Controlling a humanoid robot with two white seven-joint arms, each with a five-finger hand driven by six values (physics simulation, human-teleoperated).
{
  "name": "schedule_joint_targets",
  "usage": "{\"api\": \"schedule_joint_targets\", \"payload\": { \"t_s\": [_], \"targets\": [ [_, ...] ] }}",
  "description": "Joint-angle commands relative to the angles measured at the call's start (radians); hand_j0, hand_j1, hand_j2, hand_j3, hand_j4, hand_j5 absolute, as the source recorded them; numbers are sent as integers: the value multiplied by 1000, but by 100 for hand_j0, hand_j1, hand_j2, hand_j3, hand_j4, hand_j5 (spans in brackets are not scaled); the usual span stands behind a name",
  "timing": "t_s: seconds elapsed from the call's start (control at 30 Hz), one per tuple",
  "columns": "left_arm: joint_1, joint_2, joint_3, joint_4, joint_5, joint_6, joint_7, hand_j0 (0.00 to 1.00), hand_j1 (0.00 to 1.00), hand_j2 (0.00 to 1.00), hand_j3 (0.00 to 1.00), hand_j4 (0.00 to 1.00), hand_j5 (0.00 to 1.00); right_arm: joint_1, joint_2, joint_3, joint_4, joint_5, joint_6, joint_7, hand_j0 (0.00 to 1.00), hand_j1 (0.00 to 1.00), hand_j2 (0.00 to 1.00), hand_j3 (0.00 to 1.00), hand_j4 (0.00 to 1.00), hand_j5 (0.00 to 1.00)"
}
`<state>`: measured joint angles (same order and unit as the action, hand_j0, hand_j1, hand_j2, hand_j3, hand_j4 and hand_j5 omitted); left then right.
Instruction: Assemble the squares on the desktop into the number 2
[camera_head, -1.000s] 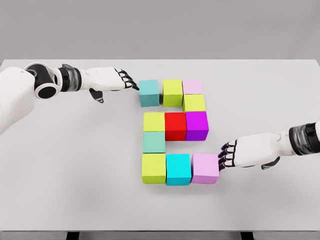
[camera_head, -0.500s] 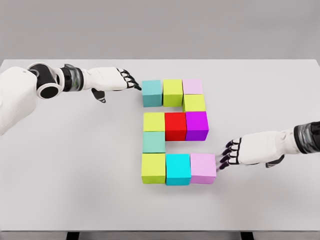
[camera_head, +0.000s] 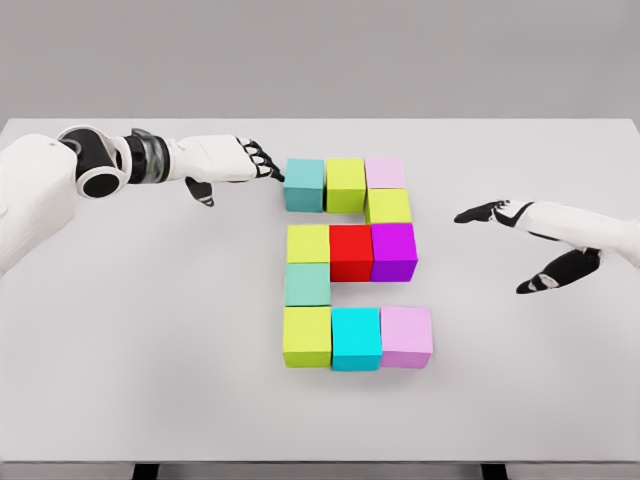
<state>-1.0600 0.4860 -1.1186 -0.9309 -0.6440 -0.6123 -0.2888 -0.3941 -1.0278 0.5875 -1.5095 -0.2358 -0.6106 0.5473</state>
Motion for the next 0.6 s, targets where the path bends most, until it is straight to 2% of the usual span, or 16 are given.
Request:
{"api": "schedule_joint_targets", "payload": {
  "t_s": [0.0, 0.07, 0.1, 0.17, 0.2, 0.23, 0.33, 0.57],
  "targets": [
    [0, 0, 3, 0, 6, 1, 0, 100, 100, 100, 100, 100, 100, 17, 104, -152, 35, -33, 0, 0, 100, 100, 100, 100, 100, 100],
    [0, 0, 3, 0, 6, 1, 0, 100, 100, 100, 100, 100, 100, 110, 176, -282, 69, -23, 0, 2, 100, 100, 100, 100, 100, 100],
    [0, 0, 3, 0, 6, 1, 0, 100, 100, 100, 100, 100, 100, 129, 204, -311, 92, -19, 0, 3, 100, 100, 100, 100, 100, 100],
    [0, 0, 2, -2, 6, 1, 0, 100, 100, 100, 100, 100, 100, 136, 224, -319, 140, -17, 0, 3, 100, 100, 100, 100, 100, 100],
    [2, 0, 2, -2, 7, 1, 0, 100, 100, 100, 100, 100, 100, 136, 224, -319, 140, -17, 0, 3, 100, 100, 100, 100, 100, 100],
    [2, 0, 2, -6, 7, 1, 0, 100, 100, 100, 100, 100, 100, 159, 224, -314, 158, -17, 0, 2, 100, 100, 100, 100, 100, 100],
    [2, 0, 2, -9, 9, 1, 0, 100, 100, 100, 100, 100, 100, 164, 232, -313, 160, 18, 0, 3, 100, 100, 100, 100, 100, 100],
    [-3, 8, 5, 0, 7, 1, 0, 100, 100, 100, 100, 100, 100, 164, 245, -314, 170, 23, 0, 3, 100, 100, 100, 100, 100, 100]
  ]
}}
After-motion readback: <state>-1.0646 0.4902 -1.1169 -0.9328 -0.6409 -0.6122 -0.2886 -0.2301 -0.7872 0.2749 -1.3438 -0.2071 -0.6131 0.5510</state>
